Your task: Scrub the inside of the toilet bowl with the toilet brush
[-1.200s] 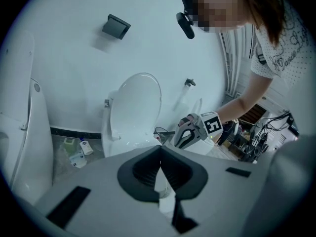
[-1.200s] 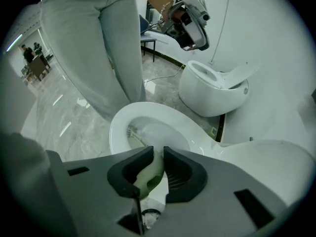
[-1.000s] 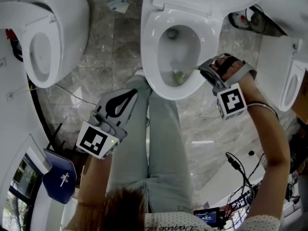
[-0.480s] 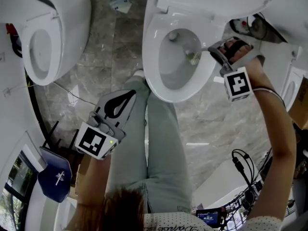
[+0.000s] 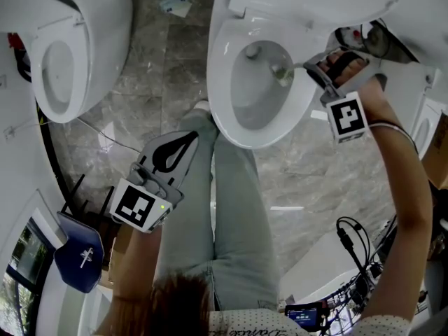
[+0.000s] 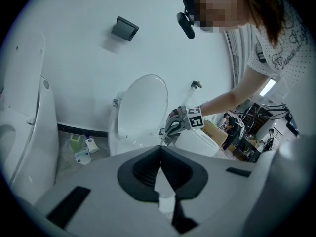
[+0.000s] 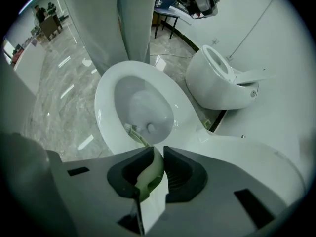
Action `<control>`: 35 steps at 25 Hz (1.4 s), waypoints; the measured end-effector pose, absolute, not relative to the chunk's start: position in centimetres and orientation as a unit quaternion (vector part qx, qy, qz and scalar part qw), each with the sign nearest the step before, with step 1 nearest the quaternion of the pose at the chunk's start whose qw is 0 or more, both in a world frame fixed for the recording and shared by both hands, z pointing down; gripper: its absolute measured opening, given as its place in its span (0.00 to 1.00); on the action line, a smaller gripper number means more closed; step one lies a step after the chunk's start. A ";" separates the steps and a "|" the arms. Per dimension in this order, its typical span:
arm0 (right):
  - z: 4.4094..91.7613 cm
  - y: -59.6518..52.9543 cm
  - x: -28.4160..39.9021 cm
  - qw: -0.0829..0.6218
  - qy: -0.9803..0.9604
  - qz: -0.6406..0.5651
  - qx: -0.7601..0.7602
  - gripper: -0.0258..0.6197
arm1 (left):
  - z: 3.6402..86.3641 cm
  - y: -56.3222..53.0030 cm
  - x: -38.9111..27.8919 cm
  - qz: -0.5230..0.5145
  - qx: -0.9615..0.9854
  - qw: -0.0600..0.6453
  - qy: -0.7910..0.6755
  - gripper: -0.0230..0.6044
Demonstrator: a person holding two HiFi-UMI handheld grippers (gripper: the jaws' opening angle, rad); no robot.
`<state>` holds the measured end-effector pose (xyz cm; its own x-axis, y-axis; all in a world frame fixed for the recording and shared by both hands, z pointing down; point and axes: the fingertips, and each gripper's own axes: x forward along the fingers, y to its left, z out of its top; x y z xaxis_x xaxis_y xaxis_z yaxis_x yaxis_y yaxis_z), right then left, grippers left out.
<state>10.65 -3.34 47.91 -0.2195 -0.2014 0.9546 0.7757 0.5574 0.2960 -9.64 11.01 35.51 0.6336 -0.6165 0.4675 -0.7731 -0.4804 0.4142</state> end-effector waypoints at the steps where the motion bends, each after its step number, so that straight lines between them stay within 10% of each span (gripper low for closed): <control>1: 47.8 -2.6 10.8 0.591 -0.665 -0.401 -0.221 0.16 | 35.5 11.0 -9.6 0.128 0.851 0.305 -0.408 0.04; 19: 48.1 6.9 12.1 0.592 -0.805 0.010 0.034 0.16 | 35.1 9.8 -9.2 0.129 0.860 0.293 -0.397 0.04; 35: 49.0 4.8 13.0 0.441 -0.801 0.245 0.322 0.17 | 34.5 8.7 -6.9 0.145 0.875 0.282 -0.365 0.04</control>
